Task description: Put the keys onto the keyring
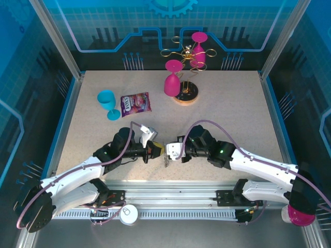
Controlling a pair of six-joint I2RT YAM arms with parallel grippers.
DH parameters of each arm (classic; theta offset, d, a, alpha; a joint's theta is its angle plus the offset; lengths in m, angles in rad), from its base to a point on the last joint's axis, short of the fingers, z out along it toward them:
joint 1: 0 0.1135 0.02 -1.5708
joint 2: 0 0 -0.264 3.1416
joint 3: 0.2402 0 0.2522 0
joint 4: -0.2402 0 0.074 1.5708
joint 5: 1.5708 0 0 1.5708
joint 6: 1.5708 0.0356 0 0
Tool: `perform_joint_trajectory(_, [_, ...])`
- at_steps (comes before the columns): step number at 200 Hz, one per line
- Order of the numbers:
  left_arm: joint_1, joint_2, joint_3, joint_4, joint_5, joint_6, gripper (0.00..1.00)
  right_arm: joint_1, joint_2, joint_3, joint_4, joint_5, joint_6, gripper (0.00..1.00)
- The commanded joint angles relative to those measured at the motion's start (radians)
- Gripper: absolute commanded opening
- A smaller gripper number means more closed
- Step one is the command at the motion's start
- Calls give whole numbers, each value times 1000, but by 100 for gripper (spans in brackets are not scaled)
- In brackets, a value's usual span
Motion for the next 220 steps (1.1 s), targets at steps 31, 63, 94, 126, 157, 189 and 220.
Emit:
perform_joint_trajectory(31, [6,-14,49,51,-17,5,0,25,24,28,-70,-32,-11,0])
perform_joint_trajectory(63, [6,-25,44,57,-5,13,0,25,35,35,-86,-13,-10,0])
perform_joint_trajectory(94, [6,-38,38,56,9,32,0,25,37,41,-91,-11,-3,0])
perform_joint_trajectory(126, [7,-51,28,61,16,67,0,24,39,47,-102,-20,4,0])
perform_joint_trajectory(157, [6,-64,22,66,16,90,0,23,35,48,-110,-29,6,0])
perform_joint_trajectory(189, [6,-68,18,55,7,105,0,15,19,42,-104,-25,23,0])
perform_joint_trajectory(220, [6,-74,18,12,-22,118,0,-35,9,22,-80,48,162,0])
